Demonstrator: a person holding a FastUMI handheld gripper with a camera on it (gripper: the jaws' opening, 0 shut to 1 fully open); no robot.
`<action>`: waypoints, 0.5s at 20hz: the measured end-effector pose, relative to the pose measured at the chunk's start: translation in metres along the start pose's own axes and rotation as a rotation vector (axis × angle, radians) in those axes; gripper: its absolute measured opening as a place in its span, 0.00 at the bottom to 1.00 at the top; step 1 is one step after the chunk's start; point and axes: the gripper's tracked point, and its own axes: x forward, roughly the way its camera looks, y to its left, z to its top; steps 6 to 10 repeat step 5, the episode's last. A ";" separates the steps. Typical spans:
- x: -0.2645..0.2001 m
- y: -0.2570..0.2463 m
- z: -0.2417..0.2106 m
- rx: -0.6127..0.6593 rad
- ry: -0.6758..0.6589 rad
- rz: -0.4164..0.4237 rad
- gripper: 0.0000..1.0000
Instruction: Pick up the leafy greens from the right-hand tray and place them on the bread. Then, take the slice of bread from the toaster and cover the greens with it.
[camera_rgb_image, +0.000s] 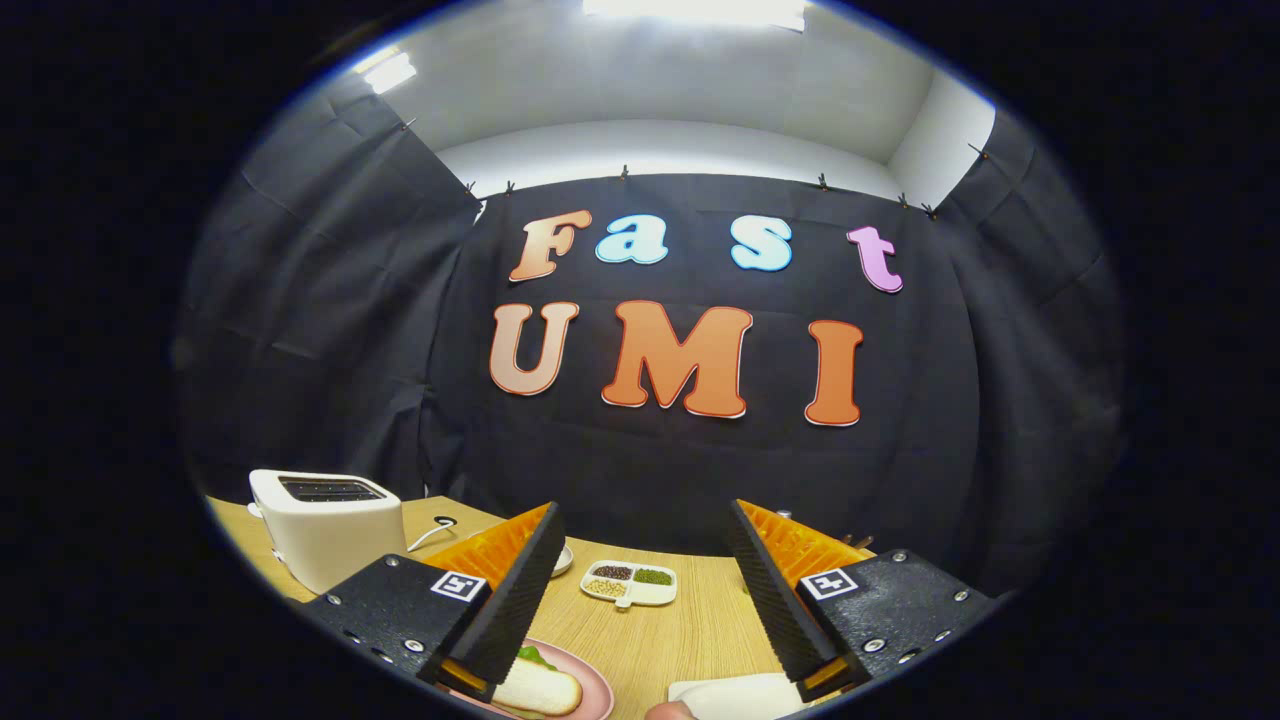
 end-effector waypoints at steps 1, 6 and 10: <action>0.001 0.002 0.001 0.006 0.000 0.001 0.98; 0.001 0.002 0.005 0.029 -0.002 -0.007 0.99; 0.001 0.002 0.005 0.029 -0.002 -0.007 0.99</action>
